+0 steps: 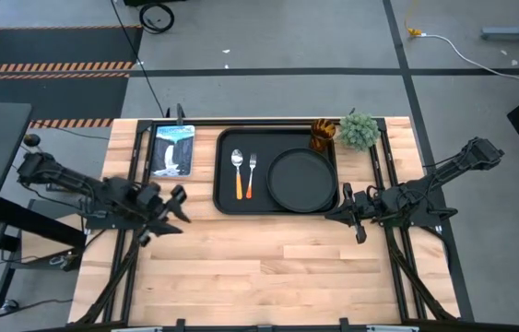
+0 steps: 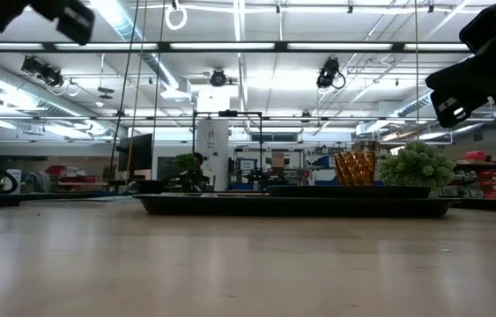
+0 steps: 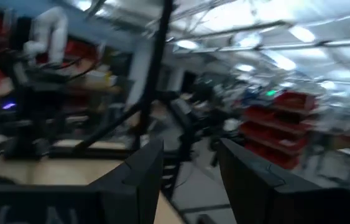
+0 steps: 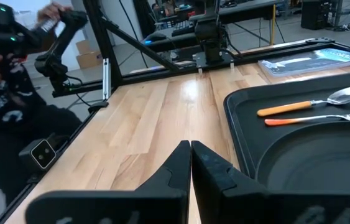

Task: Pick and place plate/cup/fork/spoon on tray
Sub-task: Return to Home Position

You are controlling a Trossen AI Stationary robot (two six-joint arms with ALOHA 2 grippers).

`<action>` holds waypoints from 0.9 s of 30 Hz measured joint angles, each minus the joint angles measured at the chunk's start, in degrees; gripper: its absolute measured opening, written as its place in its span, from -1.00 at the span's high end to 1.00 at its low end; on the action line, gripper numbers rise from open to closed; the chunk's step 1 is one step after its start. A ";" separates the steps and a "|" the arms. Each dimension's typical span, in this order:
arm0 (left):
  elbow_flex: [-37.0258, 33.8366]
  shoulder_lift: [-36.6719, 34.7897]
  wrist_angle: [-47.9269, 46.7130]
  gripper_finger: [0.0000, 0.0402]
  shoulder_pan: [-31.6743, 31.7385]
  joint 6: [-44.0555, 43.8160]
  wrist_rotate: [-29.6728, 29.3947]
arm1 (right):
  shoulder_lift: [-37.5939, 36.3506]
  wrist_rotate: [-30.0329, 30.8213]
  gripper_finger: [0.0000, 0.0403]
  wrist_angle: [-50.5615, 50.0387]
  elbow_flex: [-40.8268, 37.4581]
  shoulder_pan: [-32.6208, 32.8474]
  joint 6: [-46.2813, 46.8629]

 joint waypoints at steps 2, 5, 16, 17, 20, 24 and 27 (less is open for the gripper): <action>-3.95 -4.80 2.08 0.19 0.19 -0.82 2.39 | 0.00 -0.02 0.90 0.01 0.00 0.02 0.00; -8.83 -11.81 3.15 0.19 0.11 -2.26 4.83 | 0.00 -0.02 0.90 0.03 0.00 0.00 0.00; -9.01 -24.53 -10.38 0.19 -0.25 3.32 7.85 | 0.00 0.00 0.90 0.09 0.00 0.00 -0.01; -9.01 -25.02 -10.31 0.19 -0.25 4.26 7.81 | 0.00 -0.01 0.90 0.10 0.00 0.01 0.00; -9.03 -26.41 -10.34 0.19 -0.20 4.27 7.76 | 0.00 0.00 0.90 0.10 0.00 0.00 -0.02; -9.03 -27.17 -10.24 0.19 -0.21 4.00 7.70 | 0.00 -0.02 0.90 0.10 0.00 0.00 0.00; -9.03 -27.06 -10.36 0.19 -0.21 3.93 7.70 | 0.00 -0.01 0.90 0.10 0.00 0.01 -0.01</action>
